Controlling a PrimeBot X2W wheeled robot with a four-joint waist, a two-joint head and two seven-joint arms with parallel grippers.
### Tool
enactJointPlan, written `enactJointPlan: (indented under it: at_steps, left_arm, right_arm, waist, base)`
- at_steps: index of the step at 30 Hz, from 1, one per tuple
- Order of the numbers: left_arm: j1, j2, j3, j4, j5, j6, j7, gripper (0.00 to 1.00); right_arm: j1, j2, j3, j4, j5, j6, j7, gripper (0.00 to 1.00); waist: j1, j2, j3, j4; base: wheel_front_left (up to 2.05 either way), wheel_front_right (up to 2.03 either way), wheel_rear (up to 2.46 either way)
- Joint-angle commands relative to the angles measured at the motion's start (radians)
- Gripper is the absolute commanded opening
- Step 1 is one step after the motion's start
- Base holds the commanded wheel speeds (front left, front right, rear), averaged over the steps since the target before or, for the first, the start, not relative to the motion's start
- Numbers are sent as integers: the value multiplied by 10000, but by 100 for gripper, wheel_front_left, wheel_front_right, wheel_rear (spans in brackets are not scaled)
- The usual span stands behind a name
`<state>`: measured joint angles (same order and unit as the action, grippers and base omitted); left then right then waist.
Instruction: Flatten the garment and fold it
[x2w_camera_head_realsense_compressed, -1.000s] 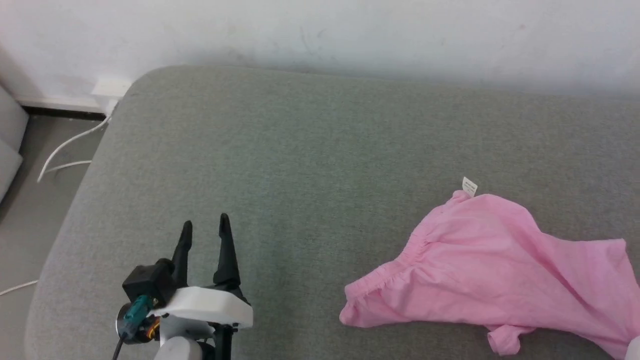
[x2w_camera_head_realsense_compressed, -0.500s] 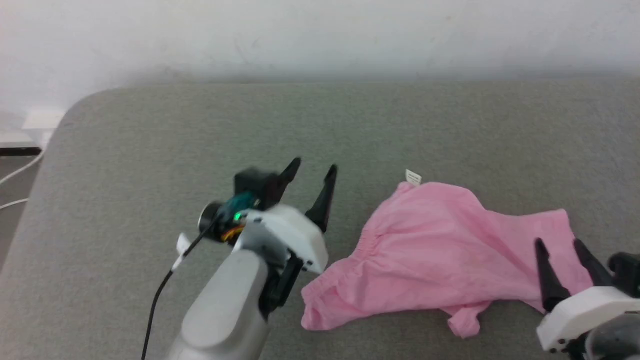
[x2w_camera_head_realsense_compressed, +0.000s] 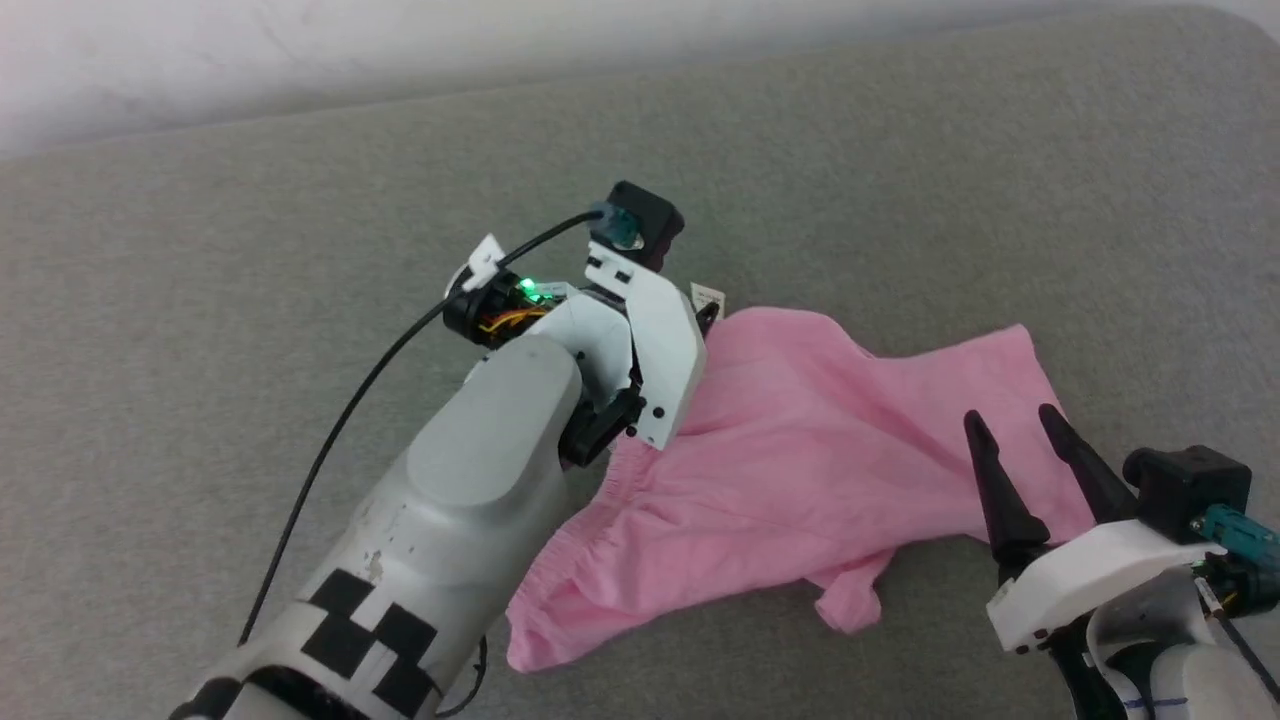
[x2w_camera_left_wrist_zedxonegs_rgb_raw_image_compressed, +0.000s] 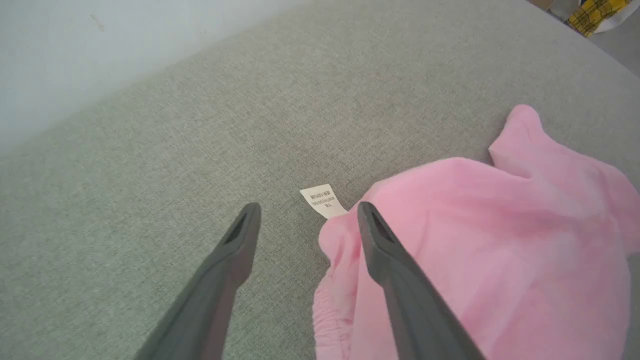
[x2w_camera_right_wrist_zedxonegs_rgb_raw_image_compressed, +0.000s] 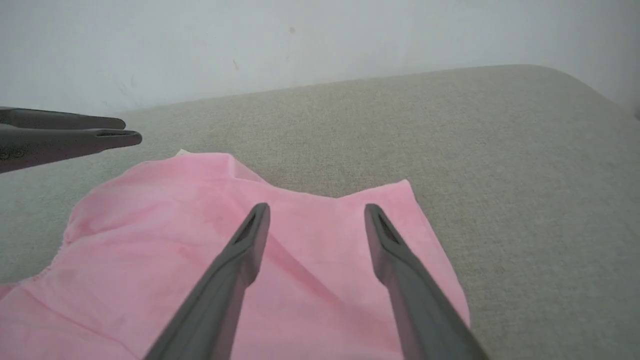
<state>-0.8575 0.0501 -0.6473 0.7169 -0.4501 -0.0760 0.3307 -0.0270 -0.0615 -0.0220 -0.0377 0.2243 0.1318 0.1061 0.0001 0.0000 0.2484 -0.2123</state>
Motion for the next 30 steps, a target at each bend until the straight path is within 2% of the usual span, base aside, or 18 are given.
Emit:
enactJointPlan:
  at_steps: [1, 11, 12, 13, 16, 20, 23, 26, 30]
  left_arm:
    - [-241, 2, -204, 241, -79, -95, 225, 100]
    - [-785, 1, -1267, 1614, -164, -112, 2053, 100]
    - [-789, 1, -1338, 1741, -155, -77, 2288, 45]
    - [-782, 1, -1380, 1835, -173, -42, 2486, 1]
    - [-754, 2, -1263, 1776, -300, 192, 2379, 0]
    - [-388, 114, -765, 1343, -454, 869, 962, 0]
    - [165, 136, -526, 959, -666, 1079, 208, 0]
    - [639, 138, -515, 564, -797, 1072, -135, 0]
    - [903, 139, -627, 85, -809, 1102, -227, 0]
  right_arm:
    - [-185, 12, 43, 102, 40, -11, -114, 100]
    - [-586, 66, 273, 546, 173, -11, -350, 100]
    - [-606, 70, 266, 565, 177, -11, -359, 100]
    - [-621, 73, 267, 578, 180, -11, -360, 100]
    - [-658, 78, 230, 585, 161, -11, -333, 100]
    - [-837, -36, 92, 522, 32, -11, -274, 100]
    - [-1171, -264, -184, 551, -134, -11, -50, 100]
    - [-1721, -507, -562, 879, -296, -11, 683, 100]
    - [-2947, -887, -800, 1938, -323, -11, 2257, 100]
  waist:
    - [-1, 0, 736, -704]
    - [-1, 0, 947, -856]
    - [-1, 0, 930, -827]
    - [-1, 0, 908, -787]
    - [-1, 0, 831, -629]
    - [-1, 0, 685, -343]
    - [-1, 0, 605, -58]
    - [-1, 0, 619, 206]
    - [-1, 0, 802, 423]
  base:
    - [0, 0, 0]
    - [0, 0, 0]
    - [0, 0, 0]
    - [0, 0, 0]
    - [0, 0, 0]
    - [0, 0, 0]
    - [0, 0, 0]
    - [0, 0, 0]
    - [0, 0, 0]
